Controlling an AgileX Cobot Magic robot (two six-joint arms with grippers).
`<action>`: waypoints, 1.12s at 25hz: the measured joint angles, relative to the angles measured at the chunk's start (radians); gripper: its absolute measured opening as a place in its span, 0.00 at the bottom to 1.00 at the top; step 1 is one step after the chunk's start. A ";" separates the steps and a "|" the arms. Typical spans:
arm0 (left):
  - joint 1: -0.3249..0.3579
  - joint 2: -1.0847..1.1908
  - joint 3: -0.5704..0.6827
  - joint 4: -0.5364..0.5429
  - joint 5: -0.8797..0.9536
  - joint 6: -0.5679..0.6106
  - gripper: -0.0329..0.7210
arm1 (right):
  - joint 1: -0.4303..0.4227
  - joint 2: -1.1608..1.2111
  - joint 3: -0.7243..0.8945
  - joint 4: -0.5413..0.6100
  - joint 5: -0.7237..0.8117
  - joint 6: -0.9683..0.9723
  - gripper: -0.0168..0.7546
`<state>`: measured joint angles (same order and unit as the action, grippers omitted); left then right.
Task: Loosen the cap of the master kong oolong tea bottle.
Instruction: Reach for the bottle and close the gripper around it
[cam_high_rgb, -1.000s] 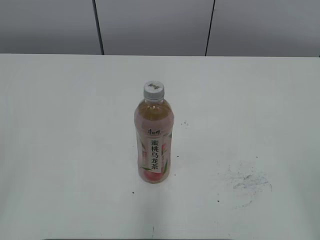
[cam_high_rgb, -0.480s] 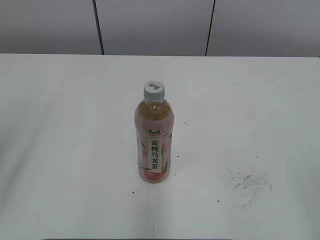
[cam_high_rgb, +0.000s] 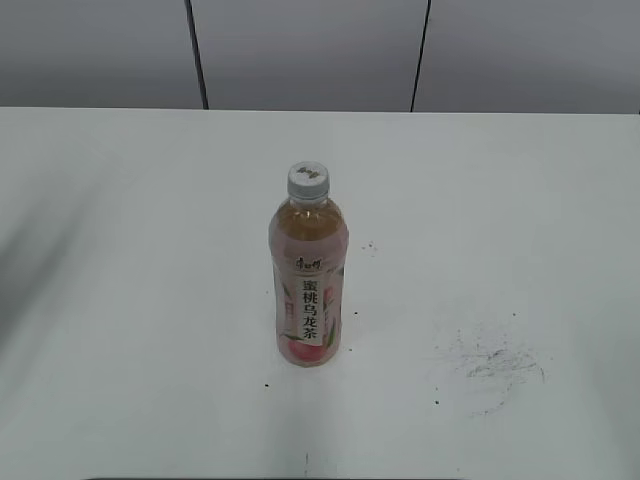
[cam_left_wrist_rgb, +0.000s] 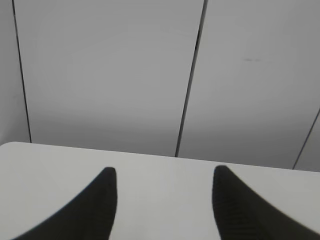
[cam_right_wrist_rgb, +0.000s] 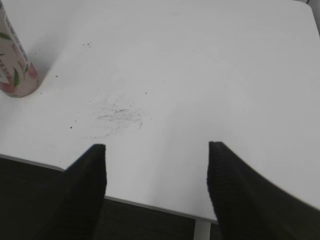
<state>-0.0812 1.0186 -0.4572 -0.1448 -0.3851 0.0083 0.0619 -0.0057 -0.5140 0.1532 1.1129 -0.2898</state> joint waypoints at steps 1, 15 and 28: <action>0.000 0.038 0.001 0.018 -0.041 -0.001 0.54 | 0.000 0.000 0.000 0.000 0.000 0.000 0.64; 0.000 0.665 0.004 0.382 -0.765 -0.179 0.54 | 0.000 0.000 0.000 0.000 0.000 0.000 0.64; 0.000 0.688 0.005 1.038 -0.819 -0.406 0.80 | 0.000 0.000 0.000 0.000 0.000 0.000 0.64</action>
<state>-0.0812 1.7069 -0.4525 0.8933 -1.2041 -0.3981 0.0619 -0.0057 -0.5140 0.1532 1.1129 -0.2898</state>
